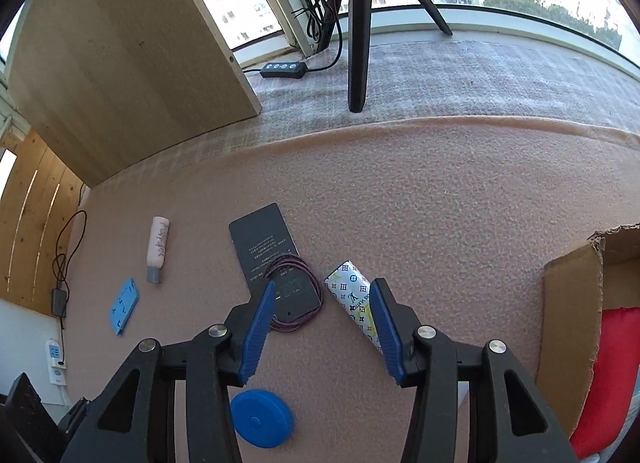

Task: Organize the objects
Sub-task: 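Move the right tool over the small white cylinder while the left tool approaches the purple cable, then close the right tool on the white cylinder while the left tool closes on the purple cable ring, then carry the cylinder and cable into the box and open both tools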

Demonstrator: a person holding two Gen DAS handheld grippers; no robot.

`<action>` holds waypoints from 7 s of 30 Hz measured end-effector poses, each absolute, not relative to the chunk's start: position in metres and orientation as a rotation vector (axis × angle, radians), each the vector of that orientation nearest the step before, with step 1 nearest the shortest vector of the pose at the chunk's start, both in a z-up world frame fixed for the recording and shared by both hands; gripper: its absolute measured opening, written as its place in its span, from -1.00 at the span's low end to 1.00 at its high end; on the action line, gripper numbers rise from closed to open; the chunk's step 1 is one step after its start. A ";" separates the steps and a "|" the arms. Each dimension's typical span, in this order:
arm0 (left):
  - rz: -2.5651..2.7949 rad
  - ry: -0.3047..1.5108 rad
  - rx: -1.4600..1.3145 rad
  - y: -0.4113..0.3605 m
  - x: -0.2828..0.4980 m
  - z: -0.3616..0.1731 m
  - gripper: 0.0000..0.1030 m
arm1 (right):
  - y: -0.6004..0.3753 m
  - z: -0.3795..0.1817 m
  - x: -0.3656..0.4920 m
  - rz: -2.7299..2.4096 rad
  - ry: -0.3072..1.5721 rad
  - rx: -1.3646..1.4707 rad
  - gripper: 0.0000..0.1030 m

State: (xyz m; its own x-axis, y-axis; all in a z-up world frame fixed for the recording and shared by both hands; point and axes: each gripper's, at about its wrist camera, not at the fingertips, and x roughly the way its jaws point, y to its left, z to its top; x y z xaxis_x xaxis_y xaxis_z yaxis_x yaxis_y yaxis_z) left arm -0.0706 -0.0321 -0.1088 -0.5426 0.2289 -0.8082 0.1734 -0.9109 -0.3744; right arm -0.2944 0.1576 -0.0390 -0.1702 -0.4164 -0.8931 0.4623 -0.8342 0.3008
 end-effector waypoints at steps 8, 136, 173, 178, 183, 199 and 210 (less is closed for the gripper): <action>2.644 -0.623 -1.473 -0.025 -0.077 -0.104 0.49 | 0.167 -0.044 -0.298 -2.077 0.079 1.568 -0.13; 2.322 -0.044 -1.552 0.131 -0.078 -0.123 -0.17 | 0.261 -0.029 -0.192 -2.075 0.071 1.567 -0.17; 2.349 -0.360 -1.500 0.097 -0.078 -0.101 -0.93 | 0.261 -0.019 -0.194 -2.054 0.181 1.492 -0.58; 2.379 -0.393 -1.403 0.093 -0.080 -0.067 -0.93 | 0.281 0.006 -0.187 -2.069 0.099 1.435 -0.58; 2.373 -0.371 -1.314 0.112 -0.095 -0.040 -0.93 | 0.310 0.031 -0.182 -2.115 0.035 1.387 -0.58; 2.195 -0.267 -1.190 0.252 -0.151 -0.015 -0.93 | 0.425 0.050 -0.202 -2.294 -0.125 1.396 -0.58; 2.134 -0.217 -1.208 0.318 -0.166 -0.019 -0.65 | 0.461 0.046 -0.214 -2.308 -0.235 1.411 -0.18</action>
